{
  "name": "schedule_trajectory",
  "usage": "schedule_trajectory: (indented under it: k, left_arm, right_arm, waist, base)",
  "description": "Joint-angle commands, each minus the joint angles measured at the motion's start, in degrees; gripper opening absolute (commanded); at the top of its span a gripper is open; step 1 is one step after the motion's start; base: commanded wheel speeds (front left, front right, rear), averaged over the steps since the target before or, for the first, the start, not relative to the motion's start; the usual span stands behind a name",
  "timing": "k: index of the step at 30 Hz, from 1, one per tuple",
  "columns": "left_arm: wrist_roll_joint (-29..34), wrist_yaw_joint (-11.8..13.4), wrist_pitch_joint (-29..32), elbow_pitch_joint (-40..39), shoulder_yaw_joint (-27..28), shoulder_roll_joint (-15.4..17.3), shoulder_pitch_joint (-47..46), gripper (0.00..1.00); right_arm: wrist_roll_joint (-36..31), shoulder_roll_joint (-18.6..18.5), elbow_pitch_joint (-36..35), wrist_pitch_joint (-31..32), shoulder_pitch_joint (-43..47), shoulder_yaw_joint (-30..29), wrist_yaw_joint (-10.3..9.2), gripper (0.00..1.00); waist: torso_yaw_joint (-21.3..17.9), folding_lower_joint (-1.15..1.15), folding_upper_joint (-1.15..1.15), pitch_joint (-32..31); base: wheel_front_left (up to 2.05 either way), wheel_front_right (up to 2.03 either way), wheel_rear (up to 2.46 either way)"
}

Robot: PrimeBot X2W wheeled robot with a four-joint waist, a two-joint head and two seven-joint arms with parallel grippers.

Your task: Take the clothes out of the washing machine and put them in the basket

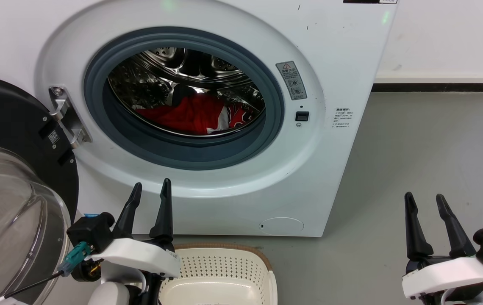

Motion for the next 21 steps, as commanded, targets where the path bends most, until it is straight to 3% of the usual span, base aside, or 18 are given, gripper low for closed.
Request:
schedule_trajectory:
  k: [1,21]
  left_arm:
    - [1.78,0.33,-0.64,-0.26,-0.25,0.16,-1.23,1.00]
    - [11.97,1.24,-3.16,0.71,-1.00,0.17,-0.91,1.00]
  right_arm:
    - [-1.80,-0.25,-0.79,-0.51,0.25,0.17,0.00,1.00]
    - [-11.52,-0.27,-0.71,-2.03,0.98,0.83,-0.01,1.00]
  waist:
    - [0.00,0.00,0.00,0.01]
    - [0.32,0.00,0.00,0.04]
  base:
    - [0.00,0.00,0.00]
    - [0.00,0.00,0.00]
